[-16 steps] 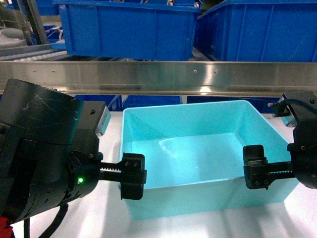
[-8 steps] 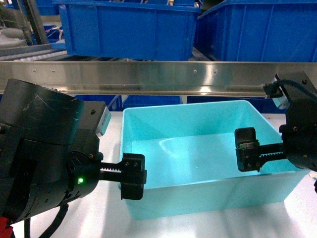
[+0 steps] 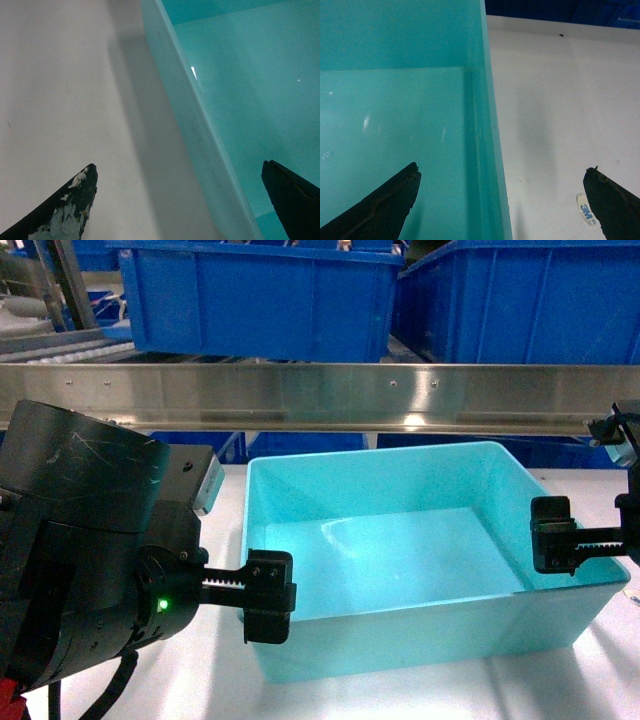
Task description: Organize blue bins on left shelf correctly
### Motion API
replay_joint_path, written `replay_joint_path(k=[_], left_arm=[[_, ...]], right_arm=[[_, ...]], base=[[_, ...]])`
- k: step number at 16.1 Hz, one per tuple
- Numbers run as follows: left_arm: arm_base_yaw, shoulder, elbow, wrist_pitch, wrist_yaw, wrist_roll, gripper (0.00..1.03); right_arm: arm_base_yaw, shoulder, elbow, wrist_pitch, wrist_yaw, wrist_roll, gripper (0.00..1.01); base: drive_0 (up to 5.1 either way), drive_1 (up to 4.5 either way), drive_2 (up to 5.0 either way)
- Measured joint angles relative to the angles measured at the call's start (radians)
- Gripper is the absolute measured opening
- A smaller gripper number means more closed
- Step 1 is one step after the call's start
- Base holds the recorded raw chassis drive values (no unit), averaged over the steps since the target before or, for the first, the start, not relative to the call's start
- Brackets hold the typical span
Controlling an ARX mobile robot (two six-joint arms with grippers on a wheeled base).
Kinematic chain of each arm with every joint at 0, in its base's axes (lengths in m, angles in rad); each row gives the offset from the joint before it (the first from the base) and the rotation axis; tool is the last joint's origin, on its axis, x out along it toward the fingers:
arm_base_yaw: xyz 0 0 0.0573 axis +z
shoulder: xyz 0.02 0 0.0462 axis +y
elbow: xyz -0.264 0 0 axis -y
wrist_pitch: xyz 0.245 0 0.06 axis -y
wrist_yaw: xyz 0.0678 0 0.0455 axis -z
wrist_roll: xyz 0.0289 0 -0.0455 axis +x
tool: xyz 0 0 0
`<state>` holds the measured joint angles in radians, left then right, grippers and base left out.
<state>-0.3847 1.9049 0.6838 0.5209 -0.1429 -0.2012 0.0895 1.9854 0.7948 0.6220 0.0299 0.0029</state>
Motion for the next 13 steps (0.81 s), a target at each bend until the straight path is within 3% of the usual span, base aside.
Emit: replay_joint_path(k=[9,10,11,13], left_arm=[[0.000,0.000,0.000,0.000,0.000,0.000,0.98],[0.000,0.000,0.000,0.000,0.000,0.001,0.92],[0.000,0.000,0.000,0.000,0.000,0.001,0.79],[-0.006,0.000,0.004,0.004,0.012,0.000,0.54]], right_arm=[[-0.005,0.045,-0.018,0.038,-0.022,0.040,0.98],[-0.005,0.045,-0.018,0.038,-0.022,0.042,0.98],[-0.005,0.045,-0.018,0.037,-0.026,0.046,0.92],[0.003,0.045,-0.018,0.037,-0.035,0.049,0.66]], base=[[0.0,0.00,0.0],[0.0,0.00,0.0],[0.0,0.00,0.0],[0.0,0.00,0.0]])
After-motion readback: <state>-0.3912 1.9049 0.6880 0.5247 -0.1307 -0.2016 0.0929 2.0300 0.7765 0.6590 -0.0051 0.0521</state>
